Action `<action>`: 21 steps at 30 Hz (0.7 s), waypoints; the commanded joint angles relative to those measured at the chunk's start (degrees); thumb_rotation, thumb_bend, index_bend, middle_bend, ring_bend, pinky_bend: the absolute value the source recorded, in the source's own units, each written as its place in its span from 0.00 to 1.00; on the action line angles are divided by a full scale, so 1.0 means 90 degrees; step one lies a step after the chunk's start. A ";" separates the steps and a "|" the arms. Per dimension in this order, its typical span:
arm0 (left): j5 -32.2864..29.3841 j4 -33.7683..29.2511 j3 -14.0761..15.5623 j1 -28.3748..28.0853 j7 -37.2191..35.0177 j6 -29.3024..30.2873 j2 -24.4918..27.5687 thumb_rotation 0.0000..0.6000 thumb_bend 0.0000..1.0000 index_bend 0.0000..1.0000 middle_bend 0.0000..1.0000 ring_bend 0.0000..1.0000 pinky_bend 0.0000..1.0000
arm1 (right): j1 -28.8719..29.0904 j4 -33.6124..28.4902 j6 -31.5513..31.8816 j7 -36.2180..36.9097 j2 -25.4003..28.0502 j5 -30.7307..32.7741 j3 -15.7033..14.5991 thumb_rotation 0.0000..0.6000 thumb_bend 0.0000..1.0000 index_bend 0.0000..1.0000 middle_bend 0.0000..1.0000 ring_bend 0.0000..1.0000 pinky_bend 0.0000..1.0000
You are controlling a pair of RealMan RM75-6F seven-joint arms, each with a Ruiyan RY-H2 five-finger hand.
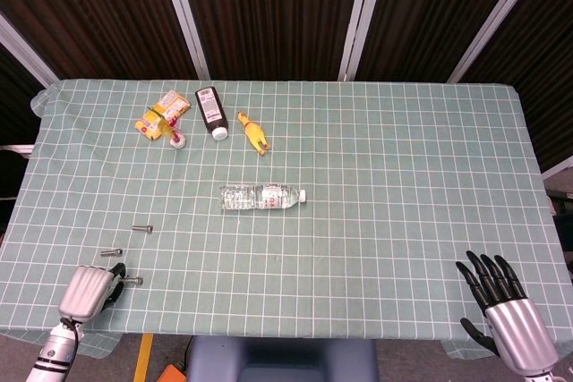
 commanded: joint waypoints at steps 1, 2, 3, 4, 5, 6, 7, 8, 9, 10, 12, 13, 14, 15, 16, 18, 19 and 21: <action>0.0038 -0.0740 -0.0069 0.0044 0.1401 0.0188 0.0219 1.00 0.42 0.53 1.00 1.00 1.00 | -0.0003 -0.0002 0.0000 -0.0010 -0.0001 -0.0005 -0.0002 1.00 0.28 0.00 0.00 0.00 0.00; 0.0081 -0.0867 -0.0085 0.0057 0.1730 0.0269 0.0240 1.00 0.42 0.53 1.00 1.00 1.00 | -0.0003 -0.0002 -0.0006 -0.0012 -0.0001 -0.0005 -0.0004 1.00 0.28 0.00 0.00 0.00 0.00; 0.0103 -0.0966 -0.0090 0.0065 0.1957 0.0300 0.0259 1.00 0.42 0.53 1.00 1.00 1.00 | -0.0002 -0.0003 -0.0009 -0.0015 0.0000 -0.0005 -0.0005 1.00 0.28 0.00 0.00 0.00 0.00; 0.0119 -0.1064 -0.0090 0.0069 0.2164 0.0312 0.0280 1.00 0.42 0.53 1.00 1.00 1.00 | -0.0001 -0.0004 -0.0014 -0.0017 0.0002 -0.0004 -0.0005 1.00 0.28 0.00 0.00 0.00 0.00; 0.0132 -0.1189 -0.0089 0.0070 0.2407 0.0310 0.0310 1.00 0.42 0.53 1.00 1.00 1.00 | 0.0001 -0.0007 -0.0022 -0.0020 0.0006 -0.0003 -0.0007 1.00 0.28 0.00 0.00 0.00 0.00; 0.0138 -0.1270 -0.0089 0.0067 0.2578 0.0295 0.0329 1.00 0.42 0.53 1.00 1.00 1.00 | 0.0003 -0.0010 -0.0030 -0.0019 0.0008 -0.0001 -0.0008 1.00 0.28 0.00 0.00 0.00 0.00; 0.0141 -0.1362 -0.0094 0.0061 0.2798 0.0275 0.0349 1.00 0.42 0.53 1.00 1.00 1.00 | 0.0003 -0.0012 -0.0033 -0.0020 0.0011 0.0000 -0.0009 1.00 0.28 0.00 0.00 0.00 0.00; 0.0140 -0.1423 -0.0098 0.0056 0.2969 0.0255 0.0359 1.00 0.42 0.53 1.00 1.00 1.00 | 0.0002 -0.0014 -0.0031 -0.0021 0.0014 -0.0003 -0.0011 1.00 0.28 0.00 0.00 0.00 0.00; 0.0136 -0.1482 -0.0103 0.0050 0.3149 0.0231 0.0366 1.00 0.42 0.53 1.00 1.00 1.00 | 0.0001 -0.0015 -0.0030 -0.0019 0.0016 -0.0004 -0.0012 1.00 0.28 0.00 0.00 0.00 0.00; 0.0130 -0.1541 -0.0108 0.0046 0.3331 0.0209 0.0372 1.00 0.42 0.53 1.00 1.00 1.00 | -0.0001 -0.0014 -0.0028 -0.0017 0.0018 -0.0005 -0.0013 1.00 0.28 0.00 0.00 0.00 0.00; 0.0116 -0.1681 -0.0112 0.0033 0.3763 0.0139 0.0390 1.00 0.42 0.53 1.00 1.00 1.00 | -0.0004 -0.0018 -0.0019 -0.0015 0.0020 -0.0006 -0.0012 1.00 0.28 0.00 0.00 0.00 0.00; 0.0116 -0.1728 -0.0110 0.0029 0.3922 0.0117 0.0403 1.00 0.42 0.53 1.00 1.00 1.00 | -0.0005 -0.0019 -0.0019 -0.0013 0.0022 -0.0006 -0.0012 1.00 0.28 0.00 0.00 0.00 0.00; 0.0136 -0.1784 -0.0107 0.0015 0.4110 0.0092 0.0405 1.00 0.42 0.52 1.00 1.00 1.00 | -0.0004 -0.0020 -0.0023 -0.0013 0.0022 -0.0002 -0.0011 1.00 0.28 0.00 0.00 0.00 0.00; 0.0154 -0.1812 -0.0103 0.0005 0.4243 0.0074 0.0403 1.00 0.42 0.52 1.00 1.00 1.00 | -0.0004 -0.0022 -0.0025 -0.0015 0.0022 0.0003 -0.0008 1.00 0.28 0.00 0.00 0.00 0.00; 0.0158 -0.1839 -0.0100 -0.0003 0.4403 0.0045 0.0403 1.00 0.42 0.50 1.00 1.00 1.00 | -0.0003 -0.0023 -0.0029 -0.0017 0.0022 0.0006 -0.0007 1.00 0.28 0.00 0.00 0.00 0.00; 0.0134 -0.1964 -0.0088 -0.0037 0.4763 -0.0086 0.0420 1.00 0.42 0.49 1.00 1.00 1.00 | -0.0001 -0.0028 -0.0041 -0.0021 0.0023 0.0013 -0.0007 1.00 0.28 0.00 0.00 0.00 0.00; 0.0099 -0.2059 -0.0087 -0.0058 0.4929 -0.0173 0.0427 1.00 0.42 0.49 1.00 1.00 1.00 | 0.0001 -0.0031 -0.0049 -0.0026 0.0023 0.0018 -0.0005 1.00 0.28 0.00 0.00 0.00 0.00; 0.0050 -0.2179 -0.0097 -0.0094 0.5177 -0.0288 0.0432 1.00 0.42 0.49 1.00 1.00 1.00 | 0.0005 -0.0034 -0.0061 -0.0038 0.0022 0.0020 -0.0004 1.00 0.28 0.00 0.00 0.00 0.00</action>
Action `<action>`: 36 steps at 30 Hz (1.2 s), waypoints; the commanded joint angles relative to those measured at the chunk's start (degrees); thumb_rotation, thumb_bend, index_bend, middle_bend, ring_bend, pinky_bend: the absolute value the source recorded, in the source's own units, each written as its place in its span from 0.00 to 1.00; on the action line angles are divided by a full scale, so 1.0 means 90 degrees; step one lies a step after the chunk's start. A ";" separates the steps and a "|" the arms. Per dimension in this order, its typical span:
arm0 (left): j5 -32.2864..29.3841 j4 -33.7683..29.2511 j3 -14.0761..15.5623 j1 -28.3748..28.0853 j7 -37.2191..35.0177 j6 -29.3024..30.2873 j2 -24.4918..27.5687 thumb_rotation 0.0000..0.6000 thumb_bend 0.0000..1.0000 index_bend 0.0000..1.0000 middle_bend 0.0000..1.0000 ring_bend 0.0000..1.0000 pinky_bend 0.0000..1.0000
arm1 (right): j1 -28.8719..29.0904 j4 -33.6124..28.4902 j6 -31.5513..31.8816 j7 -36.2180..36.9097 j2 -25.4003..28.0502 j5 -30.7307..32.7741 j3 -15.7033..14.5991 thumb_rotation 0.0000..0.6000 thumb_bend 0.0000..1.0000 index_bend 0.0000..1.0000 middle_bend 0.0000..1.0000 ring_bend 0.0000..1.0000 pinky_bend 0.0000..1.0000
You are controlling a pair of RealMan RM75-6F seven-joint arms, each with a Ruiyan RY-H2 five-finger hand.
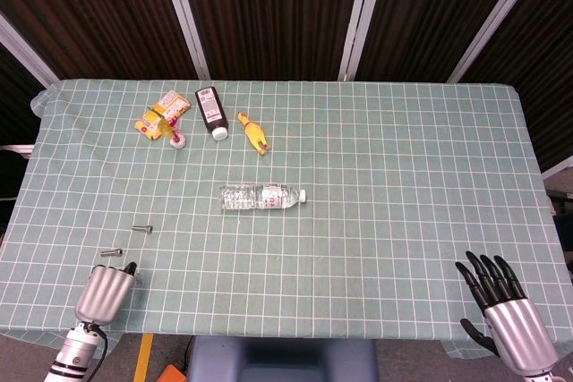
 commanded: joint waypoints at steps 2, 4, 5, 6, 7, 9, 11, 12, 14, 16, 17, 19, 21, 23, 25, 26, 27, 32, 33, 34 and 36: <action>-0.0110 -0.0342 -0.0021 -0.0109 0.0679 -0.0325 0.0015 1.00 0.42 0.49 1.00 1.00 1.00 | 0.0004 -0.0006 -0.0018 -0.0017 0.0002 0.0001 -0.0003 1.00 0.28 0.00 0.00 0.00 0.00; -0.0204 -0.0439 -0.0035 -0.0127 0.0932 -0.0432 0.0003 1.00 0.42 0.49 1.00 1.00 1.00 | 0.0004 -0.0011 -0.0020 -0.0018 0.0006 0.0000 -0.0004 1.00 0.28 0.00 0.00 0.00 0.00; -0.0220 -0.0467 -0.0036 -0.0139 0.1003 -0.0464 -0.0007 1.00 0.42 0.49 1.00 1.00 1.00 | 0.0004 -0.0013 -0.0020 -0.0015 0.0009 0.0000 -0.0005 1.00 0.28 0.00 0.00 0.00 0.00; -0.0227 -0.0477 -0.0040 -0.0146 0.1053 -0.0476 -0.0022 1.00 0.42 0.49 1.00 1.00 1.00 | 0.0004 -0.0014 -0.0021 -0.0013 0.0012 0.0003 -0.0005 1.00 0.28 0.00 0.00 0.00 0.00; -0.0216 -0.0465 -0.0042 -0.0157 0.1117 -0.0477 -0.0046 1.00 0.42 0.49 1.00 1.00 1.00 | 0.0005 -0.0016 -0.0024 -0.0010 0.0015 0.0006 -0.0004 1.00 0.28 0.00 0.00 0.00 0.00; -0.0222 -0.0446 -0.0040 -0.0158 0.1139 -0.0478 -0.0077 1.00 0.42 0.49 1.00 1.00 1.00 | 0.0008 -0.0019 -0.0032 -0.0006 0.0019 0.0014 -0.0002 1.00 0.28 0.00 0.00 0.00 0.00; -0.0247 -0.0441 -0.0033 -0.0161 0.1137 -0.0501 -0.0099 1.00 0.42 0.49 1.00 1.00 1.00 | 0.0009 -0.0026 -0.0035 -0.0004 0.0025 0.0024 0.0001 1.00 0.28 0.00 0.00 0.00 0.00; -0.0254 -0.0436 -0.0034 -0.0166 0.1146 -0.0511 -0.0108 1.00 0.42 0.49 1.00 1.00 1.00 | 0.0009 -0.0029 -0.0038 -0.0004 0.0025 0.0029 0.0003 1.00 0.28 0.00 0.00 0.00 0.00; -0.0263 -0.0429 -0.0032 -0.0176 0.1148 -0.0524 -0.0123 1.00 0.42 0.48 1.00 1.00 1.00 | 0.0009 -0.0035 -0.0047 -0.0008 0.0027 0.0036 0.0002 1.00 0.28 0.00 0.00 0.00 0.00; -0.0288 -0.0432 -0.0028 -0.0181 0.1131 -0.0544 -0.0130 1.00 0.42 0.46 1.00 1.00 1.00 | 0.0006 -0.0039 -0.0041 -0.0011 0.0025 0.0035 0.0004 1.00 0.28 0.00 0.00 0.00 0.00; -0.0293 -0.0431 -0.0030 -0.0184 0.1125 -0.0546 -0.0131 1.00 0.42 0.45 1.00 1.00 1.00 | 0.0004 -0.0039 -0.0038 -0.0014 0.0024 0.0038 0.0006 1.00 0.28 0.00 0.00 0.00 0.00; -0.0299 -0.0429 -0.0026 -0.0187 0.1111 -0.0545 -0.0128 1.00 0.42 0.41 1.00 1.00 1.00 | 0.0003 -0.0041 -0.0038 -0.0017 0.0023 0.0040 0.0007 1.00 0.28 0.00 0.00 0.00 0.00; -0.0303 -0.0450 -0.0026 -0.0184 0.1087 -0.0529 -0.0119 1.00 0.42 0.38 1.00 1.00 1.00 | 0.0003 -0.0044 -0.0042 -0.0022 0.0022 0.0046 0.0010 1.00 0.28 0.00 0.00 0.00 0.00; -0.0278 -0.0481 -0.0021 -0.0179 0.1054 -0.0485 -0.0095 1.00 0.42 0.36 1.00 1.00 1.00 | 0.0001 -0.0043 -0.0046 -0.0032 0.0019 0.0048 0.0009 1.00 0.28 0.00 0.00 0.00 0.00; -0.0248 -0.0531 -0.0011 -0.0167 0.1002 -0.0436 -0.0058 1.00 0.42 0.35 1.00 1.00 1.00 | 0.0002 -0.0042 -0.0050 -0.0038 0.0017 0.0050 0.0011 1.00 0.28 0.00 0.00 0.00 0.00; -0.0225 -0.0592 -0.0004 -0.0157 0.0948 -0.0397 -0.0021 1.00 0.42 0.34 1.00 1.00 1.00 | 0.0002 -0.0042 -0.0052 -0.0044 0.0015 0.0051 0.0011 1.00 0.28 0.00 0.00 0.00 0.00; -0.0207 -0.0663 0.0001 -0.0145 0.0890 -0.0358 0.0023 1.00 0.42 0.34 1.00 1.00 1.00 | 0.0001 -0.0043 -0.0051 -0.0047 0.0014 0.0052 0.0013 1.00 0.28 0.00 0.00 0.00 0.00; 0.0031 -0.1182 -0.0082 -0.0108 -0.0334 0.0094 0.0515 1.00 0.42 0.34 1.00 1.00 1.00 | -0.0016 -0.0046 -0.0006 -0.0033 0.0021 0.0054 0.0022 1.00 0.28 0.00 0.00 0.00 0.00; 0.0077 -0.1176 -0.0147 -0.0114 -0.0766 0.0225 0.0603 1.00 0.42 0.35 1.00 1.00 1.00 | -0.0020 -0.0044 0.0004 -0.0028 0.0023 0.0050 0.0021 1.00 0.28 0.00 0.00 0.00 0.00; 0.0104 -0.1115 -0.0224 -0.0125 -0.1252 0.0352 0.0673 1.00 0.42 0.36 1.00 1.00 1.00 | -0.0024 -0.0041 0.0013 -0.0026 0.0023 0.0044 0.0019 1.00 0.28 0.00 0.00 0.00 0.00; -0.0035 -0.0806 -0.0421 -0.0163 -0.2510 0.0492 0.0762 1.00 0.42 0.38 1.00 1.00 1.00 | -0.0030 -0.0030 0.0025 -0.0038 0.0019 0.0020 0.0011 1.00 0.28 0.00 0.00 0.00 0.00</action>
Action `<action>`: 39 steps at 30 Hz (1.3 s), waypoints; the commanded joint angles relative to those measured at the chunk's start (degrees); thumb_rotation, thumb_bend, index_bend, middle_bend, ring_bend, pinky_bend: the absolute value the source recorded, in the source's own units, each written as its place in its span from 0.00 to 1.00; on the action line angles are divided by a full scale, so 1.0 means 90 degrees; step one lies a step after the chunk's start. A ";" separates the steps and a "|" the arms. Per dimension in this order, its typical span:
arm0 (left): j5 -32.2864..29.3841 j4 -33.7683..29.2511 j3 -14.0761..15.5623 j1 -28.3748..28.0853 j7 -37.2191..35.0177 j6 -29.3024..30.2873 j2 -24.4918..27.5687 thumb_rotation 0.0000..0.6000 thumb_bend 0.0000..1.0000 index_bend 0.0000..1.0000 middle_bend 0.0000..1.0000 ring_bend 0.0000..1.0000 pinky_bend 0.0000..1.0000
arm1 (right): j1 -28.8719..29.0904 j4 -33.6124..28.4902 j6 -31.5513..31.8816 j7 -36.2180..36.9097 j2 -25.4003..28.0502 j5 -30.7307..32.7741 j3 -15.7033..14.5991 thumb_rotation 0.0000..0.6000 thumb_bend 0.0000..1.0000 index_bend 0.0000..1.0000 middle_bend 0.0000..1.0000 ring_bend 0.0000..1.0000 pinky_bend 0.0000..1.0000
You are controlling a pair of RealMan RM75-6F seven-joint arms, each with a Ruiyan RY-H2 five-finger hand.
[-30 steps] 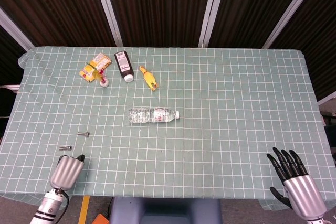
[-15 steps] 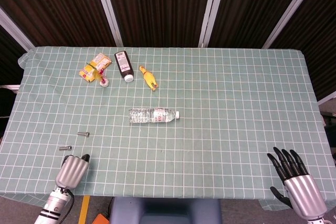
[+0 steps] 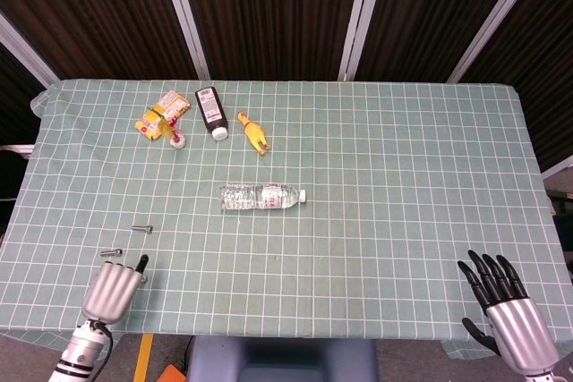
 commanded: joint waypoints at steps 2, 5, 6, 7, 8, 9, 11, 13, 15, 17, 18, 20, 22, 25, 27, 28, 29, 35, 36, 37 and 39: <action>-0.0354 0.0543 -0.0510 -0.0109 -0.3533 0.0301 0.0374 1.00 0.41 0.39 1.00 1.00 1.00 | -0.0008 0.0019 0.0001 -0.0038 -0.0019 -0.0036 -0.0016 1.00 0.28 0.00 0.00 0.00 0.00; -0.0883 0.1170 -0.0725 -0.0283 -0.5098 -0.0245 0.0237 1.00 0.41 0.41 1.00 1.00 1.00 | -0.0006 0.0028 -0.0025 -0.0089 -0.0047 -0.0044 -0.0019 1.00 0.28 0.00 0.00 0.00 0.00; -0.1016 0.1347 -0.0778 -0.0331 -0.5465 -0.0408 0.0188 1.00 0.41 0.41 1.00 1.00 1.00 | -0.0006 0.0027 -0.0034 -0.0104 -0.0054 -0.0040 -0.0017 1.00 0.28 0.00 0.00 0.00 0.00; -0.1116 0.1512 -0.0825 -0.0372 -0.5797 -0.0537 0.0139 1.00 0.41 0.41 1.00 1.00 1.00 | -0.0005 0.0025 -0.0042 -0.0117 -0.0062 -0.0031 -0.0013 1.00 0.28 0.00 0.00 0.00 0.00; -0.1200 0.1745 -0.0882 -0.0411 -0.6164 -0.0630 0.0055 1.00 0.40 0.41 1.00 1.00 1.00 | -0.0005 0.0018 -0.0051 -0.0131 -0.0068 -0.0015 -0.0005 1.00 0.28 0.00 0.00 0.00 0.00; -0.1220 0.1939 -0.0921 -0.0431 -0.6402 -0.0636 -0.0028 1.00 0.40 0.42 1.00 1.00 1.00 | -0.0002 0.0011 -0.0063 -0.0141 -0.0073 -0.0002 0.0000 1.00 0.28 0.00 0.00 0.00 0.00; -0.1202 0.2488 -0.0995 -0.0419 -0.6998 -0.0470 -0.0334 1.00 0.39 0.44 1.00 1.00 1.00 | 0.0009 -0.0007 -0.0103 -0.0160 -0.0082 0.0034 0.0012 1.00 0.28 0.00 0.00 0.00 0.00; -0.1059 0.2855 -0.0842 -0.0345 -0.7229 -0.0300 -0.0821 1.00 0.39 0.46 1.00 1.00 1.00 | 0.0020 -0.0027 -0.0131 -0.0139 -0.0078 0.0048 0.0009 1.00 0.28 0.00 0.00 0.00 0.00; -0.1074 0.3415 -0.0822 -0.0224 -0.7241 -0.0048 -0.1281 1.00 0.39 0.47 1.00 1.00 1.00 | 0.0025 -0.0031 -0.0123 -0.0128 -0.0069 0.0051 0.0018 1.00 0.28 0.00 0.00 0.00 0.00; -0.1045 0.3874 -0.0745 -0.0179 -0.7435 -0.0030 -0.1522 1.00 0.39 0.46 1.00 1.00 1.00 | 0.0025 -0.0032 -0.0124 -0.0127 -0.0074 0.0077 0.0033 1.00 0.28 0.00 0.00 0.00 0.00; -0.1020 0.4027 -0.0697 -0.0171 -0.7475 -0.0056 -0.1583 1.00 0.39 0.46 1.00 1.00 1.00 | 0.0028 -0.0036 -0.0135 -0.0129 -0.0071 0.0089 0.0035 1.00 0.28 0.00 0.00 0.00 0.00; -0.0990 0.4364 -0.0610 -0.0157 -0.7428 -0.0119 -0.1710 1.00 0.39 0.44 1.00 1.00 1.00 | 0.0037 -0.0042 -0.0161 -0.0144 -0.0073 0.0109 0.0042 1.00 0.28 0.00 0.00 0.00 0.00; -0.0978 0.4617 -0.0574 -0.0147 -0.7407 -0.0138 -0.1817 1.00 0.39 0.44 1.00 1.00 1.00 | 0.0044 -0.0045 -0.0180 -0.0158 -0.0077 0.0112 0.0041 1.00 0.28 0.00 0.00 0.00 0.00; -0.0988 0.4957 -0.0536 -0.0148 -0.7405 -0.0231 -0.1951 1.00 0.39 0.44 1.00 1.00 1.00 | 0.0050 -0.0050 -0.0210 -0.0190 -0.0083 0.0108 0.0030 1.00 0.28 0.00 0.00 0.00 0.00; -0.0976 0.5175 -0.0510 -0.0144 -0.7374 -0.0254 -0.2016 1.00 0.40 0.44 1.00 1.00 1.00 | 0.0049 -0.0053 -0.0216 -0.0209 -0.0087 0.0105 0.0026 1.00 0.28 0.00 0.00 0.00 0.00; -0.0970 0.5248 -0.0505 -0.0141 -0.7380 -0.0247 -0.2038 1.00 0.40 0.44 1.00 1.00 1.00 | 0.0049 -0.0054 -0.0217 -0.0213 -0.0089 0.0106 0.0026 1.00 0.28 0.00 0.00 0.00 0.00; -0.0972 0.5326 -0.0498 -0.0134 -0.7382 -0.0259 -0.2059 1.00 0.40 0.44 1.00 1.00 1.00 | 0.0050 -0.0055 -0.0223 -0.0223 -0.0093 0.0110 0.0027 1.00 0.28 0.00 0.00 0.00 0.00; -0.1037 0.5568 -0.0532 -0.0135 -0.7437 -0.0359 -0.2114 1.00 0.41 0.44 1.00 1.00 1.00 | 0.0071 -0.0063 -0.0292 -0.0274 -0.0103 0.0119 0.0017 1.00 0.28 0.00 0.00 0.00 0.00; -0.1040 0.5586 -0.0529 -0.0138 -0.7457 -0.0383 -0.2117 1.00 0.41 0.44 1.00 1.00 1.00 | 0.0070 -0.0064 -0.0285 -0.0277 -0.0105 0.0120 0.0020 1.00 0.28 0.00 0.00 0.00 0.00; -0.1038 0.5602 -0.0525 -0.0140 -0.7469 -0.0397 -0.2120 1.00 0.41 0.44 1.00 1.00 1.00 | 0.0067 -0.0064 -0.0277 -0.0277 -0.0106 0.0121 0.0021 1.00 0.28 0.00 0.00 0.00 0.00; -0.1033 0.5653 -0.0520 -0.0149 -0.7468 -0.0415 -0.2138 1.00 0.41 0.45 1.00 1.00 1.00 | 0.0066 -0.0065 -0.0276 -0.0281 -0.0108 0.0123 0.0022 1.00 0.28 0.00 0.00 0.00 0.00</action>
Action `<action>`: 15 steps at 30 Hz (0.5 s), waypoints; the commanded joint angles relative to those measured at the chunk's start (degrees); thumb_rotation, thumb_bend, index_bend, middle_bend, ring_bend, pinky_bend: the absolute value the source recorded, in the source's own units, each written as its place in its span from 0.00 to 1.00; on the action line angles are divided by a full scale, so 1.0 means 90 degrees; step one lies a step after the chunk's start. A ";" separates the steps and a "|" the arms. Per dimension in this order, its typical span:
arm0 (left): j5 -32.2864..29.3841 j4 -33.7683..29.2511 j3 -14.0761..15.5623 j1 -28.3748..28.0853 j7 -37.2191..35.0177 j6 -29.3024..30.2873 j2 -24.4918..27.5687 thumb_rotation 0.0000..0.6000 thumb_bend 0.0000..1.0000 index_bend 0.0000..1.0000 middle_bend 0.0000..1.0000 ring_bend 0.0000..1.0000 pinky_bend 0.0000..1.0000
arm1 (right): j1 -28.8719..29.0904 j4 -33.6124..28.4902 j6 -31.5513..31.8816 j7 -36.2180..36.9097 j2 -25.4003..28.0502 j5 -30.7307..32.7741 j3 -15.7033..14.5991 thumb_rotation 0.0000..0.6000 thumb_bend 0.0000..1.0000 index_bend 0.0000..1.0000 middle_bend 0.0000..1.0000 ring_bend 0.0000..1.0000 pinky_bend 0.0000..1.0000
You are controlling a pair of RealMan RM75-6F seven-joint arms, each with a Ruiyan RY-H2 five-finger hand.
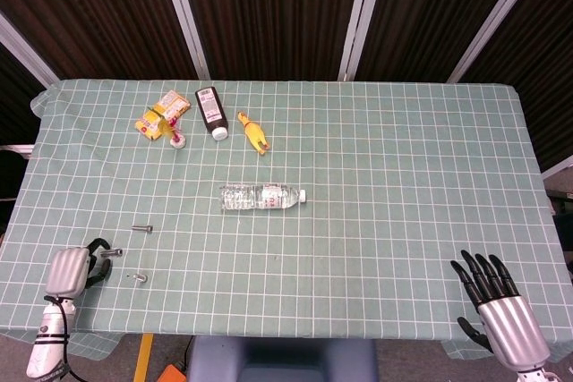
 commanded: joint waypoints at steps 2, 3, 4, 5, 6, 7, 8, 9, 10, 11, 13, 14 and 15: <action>-0.0005 0.0072 -0.0004 -0.0021 0.0004 -0.0040 -0.0038 1.00 0.41 0.45 1.00 1.00 1.00 | 0.0005 0.0002 -0.0015 -0.0009 -0.0002 0.0003 -0.0002 1.00 0.28 0.00 0.00 0.00 0.00; -0.0006 0.0079 -0.0006 -0.0022 0.0002 -0.0042 -0.0042 1.00 0.41 0.45 1.00 1.00 1.00 | 0.0006 0.0001 -0.0017 -0.0010 -0.0002 0.0003 -0.0002 1.00 0.28 0.00 0.00 0.00 0.00; -0.0007 0.0086 -0.0008 -0.0024 0.0000 -0.0044 -0.0046 1.00 0.41 0.45 1.00 1.00 1.00 | 0.0007 0.0001 -0.0020 -0.0011 -0.0002 0.0004 -0.0002 1.00 0.28 0.00 0.00 0.00 0.00; -0.0010 0.0093 -0.0011 -0.0026 -0.0004 -0.0048 -0.0050 1.00 0.41 0.45 1.00 1.00 1.00 | 0.0008 0.0001 -0.0022 -0.0012 -0.0003 0.0004 -0.0003 1.00 0.28 0.00 0.00 0.00 0.00; -0.0024 0.0123 -0.0025 -0.0033 -0.0015 -0.0064 -0.0066 1.00 0.41 0.46 1.00 1.00 1.00 | 0.0010 0.0001 -0.0029 -0.0018 -0.0005 0.0005 -0.0004 1.00 0.28 0.00 0.00 0.00 0.00; -0.0036 0.0158 -0.0033 -0.0042 -0.0020 -0.0088 -0.0083 1.00 0.41 0.47 1.00 1.00 1.00 | 0.0012 0.0000 -0.0033 -0.0023 -0.0007 0.0007 -0.0004 1.00 0.28 0.00 0.00 0.00 0.00; -0.0073 0.0205 -0.0037 -0.0056 -0.0033 -0.0205 -0.0094 1.00 0.41 0.47 1.00 1.00 1.00 | 0.0014 -0.0001 -0.0037 -0.0029 -0.0012 0.0020 0.0005 1.00 0.28 0.00 0.00 0.00 0.00; -0.0092 0.0224 -0.0044 -0.0072 -0.0031 -0.0268 -0.0094 1.00 0.41 0.48 1.00 1.00 1.00 | 0.0018 -0.0002 -0.0047 -0.0037 -0.0020 0.0031 0.0011 1.00 0.28 0.00 0.00 0.00 0.00; -0.0107 0.0251 -0.0060 -0.0083 -0.0032 -0.0285 -0.0105 1.00 0.41 0.48 1.00 1.00 1.00 | 0.0022 -0.0002 -0.0061 -0.0051 -0.0026 0.0040 0.0013 1.00 0.28 0.00 0.00 0.00 0.00; -0.0110 0.0257 -0.0063 -0.0080 -0.0043 -0.0285 -0.0110 1.00 0.41 0.48 1.00 1.00 1.00 | 0.0025 -0.0003 -0.0073 -0.0060 -0.0030 0.0045 0.0013 1.00 0.28 0.00 0.00 0.00 0.00; -0.0123 0.0276 -0.0075 -0.0096 -0.0064 -0.0318 -0.0119 1.00 0.41 0.49 1.00 1.00 1.00 | 0.0031 -0.0010 -0.0089 -0.0079 -0.0036 0.0056 0.0017 1.00 0.28 0.00 0.00 0.00 0.00; -0.0126 0.0293 -0.0074 -0.0104 -0.0071 -0.0346 -0.0120 1.00 0.41 0.50 1.00 1.00 1.00 | 0.0032 -0.0014 -0.0092 -0.0089 -0.0042 0.0064 0.0022 1.00 0.28 0.00 0.00 0.00 0.00; -0.0130 0.0299 -0.0075 -0.0107 -0.0087 -0.0362 -0.0120 1.00 0.41 0.50 1.00 1.00 1.00 | 0.0034 -0.0016 -0.0097 -0.0095 -0.0045 0.0071 0.0025 1.00 0.28 0.00 0.00 0.00 0.00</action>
